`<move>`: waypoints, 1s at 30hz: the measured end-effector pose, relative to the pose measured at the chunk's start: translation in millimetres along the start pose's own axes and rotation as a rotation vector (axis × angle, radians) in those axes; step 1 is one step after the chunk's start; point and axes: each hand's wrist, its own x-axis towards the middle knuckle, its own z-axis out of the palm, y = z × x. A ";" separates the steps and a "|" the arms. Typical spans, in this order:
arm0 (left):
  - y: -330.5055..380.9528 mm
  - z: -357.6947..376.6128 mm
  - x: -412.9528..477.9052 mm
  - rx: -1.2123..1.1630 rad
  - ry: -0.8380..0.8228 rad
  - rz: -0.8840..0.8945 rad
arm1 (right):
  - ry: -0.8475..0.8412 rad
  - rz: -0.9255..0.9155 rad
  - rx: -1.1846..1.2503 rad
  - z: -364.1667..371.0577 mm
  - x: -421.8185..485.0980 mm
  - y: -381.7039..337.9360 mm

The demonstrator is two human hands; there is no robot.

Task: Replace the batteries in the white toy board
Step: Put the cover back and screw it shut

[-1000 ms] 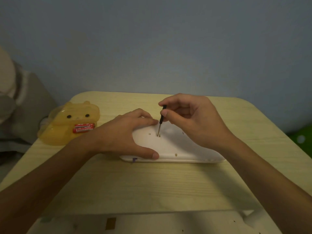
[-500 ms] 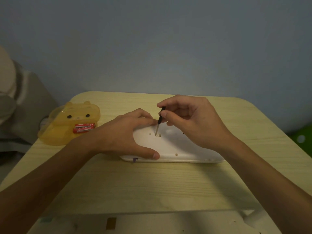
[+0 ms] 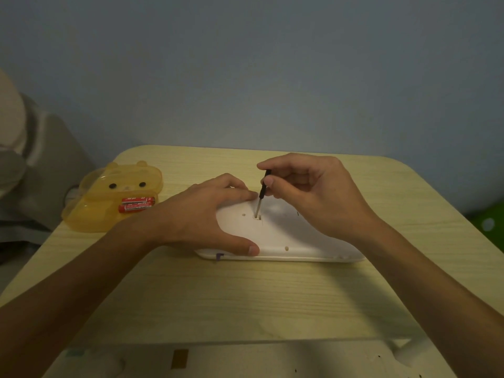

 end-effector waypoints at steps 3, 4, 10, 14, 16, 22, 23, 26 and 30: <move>-0.6 0.3 -0.3 -0.016 0.001 0.002 | -0.001 -0.054 -0.006 3.3 0.5 -4.0; -0.8 0.4 -0.3 -0.016 0.002 0.003 | 0.011 -0.067 -0.012 4.1 1.5 -5.0; -0.9 0.3 0.6 -0.015 -0.001 -0.003 | -0.010 0.027 0.156 7.8 6.9 2.6; -2.4 1.4 0.4 -0.018 0.006 0.007 | 0.015 0.050 0.209 15.2 8.1 3.8; -2.9 1.3 0.7 -0.015 0.008 0.020 | 0.027 0.064 0.214 19.7 9.8 1.6; -4.1 1.9 0.7 -0.027 0.012 0.025 | 0.024 -0.060 -0.011 21.0 10.3 -4.3; -4.0 1.9 0.5 -0.031 0.013 0.028 | 0.013 -0.112 -0.082 18.7 10.7 -4.8; -3.0 1.4 0.1 -0.041 0.010 0.028 | -0.001 -0.227 -0.178 9.3 10.1 -2.8; -2.5 1.1 0.1 -0.041 0.011 0.028 | -0.076 -0.210 -0.306 7.0 4.0 9.1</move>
